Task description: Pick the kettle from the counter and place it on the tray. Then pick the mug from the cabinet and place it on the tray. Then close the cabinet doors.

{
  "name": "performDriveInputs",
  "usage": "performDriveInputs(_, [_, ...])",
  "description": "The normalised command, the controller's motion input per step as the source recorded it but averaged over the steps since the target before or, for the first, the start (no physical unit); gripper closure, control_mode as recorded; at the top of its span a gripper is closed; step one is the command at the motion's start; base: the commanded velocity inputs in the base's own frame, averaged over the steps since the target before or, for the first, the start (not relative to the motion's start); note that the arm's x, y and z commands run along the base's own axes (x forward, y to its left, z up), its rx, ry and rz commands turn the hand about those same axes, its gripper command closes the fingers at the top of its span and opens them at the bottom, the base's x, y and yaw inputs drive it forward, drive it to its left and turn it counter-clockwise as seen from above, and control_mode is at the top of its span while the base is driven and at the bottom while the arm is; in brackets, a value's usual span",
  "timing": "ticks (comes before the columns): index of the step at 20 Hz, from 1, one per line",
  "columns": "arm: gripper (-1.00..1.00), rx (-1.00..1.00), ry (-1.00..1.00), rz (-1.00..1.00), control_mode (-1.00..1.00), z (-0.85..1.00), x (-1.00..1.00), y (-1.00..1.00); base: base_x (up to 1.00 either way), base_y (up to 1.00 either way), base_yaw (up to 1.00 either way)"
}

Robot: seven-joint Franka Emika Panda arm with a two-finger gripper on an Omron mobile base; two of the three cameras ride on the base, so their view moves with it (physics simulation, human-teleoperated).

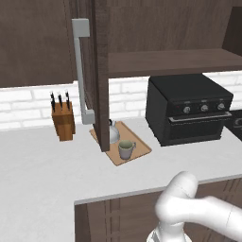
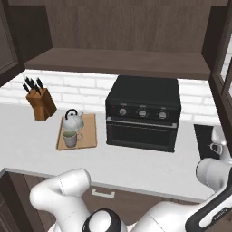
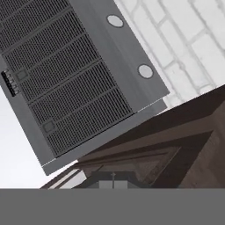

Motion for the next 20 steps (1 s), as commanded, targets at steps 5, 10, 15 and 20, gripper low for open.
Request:
performDriveInputs(5, [1.0,0.0,0.02,-0.02,-1.0,0.41,0.04,0.0,0.0,0.0,0.0])
performDriveInputs(10, [1.0,0.0,0.0,0.0,-1.0,0.28,0.02,0.25,0.0,0.0,0.0])
performDriveInputs(15, [1.0,-0.02,0.0,-0.01,-1.0,0.45,0.0,0.49,0.0,0.0,0.0])
performDriveInputs(20, [1.0,-0.04,0.0,0.0,-1.0,0.54,-0.03,0.58,0.0,0.0,0.0])
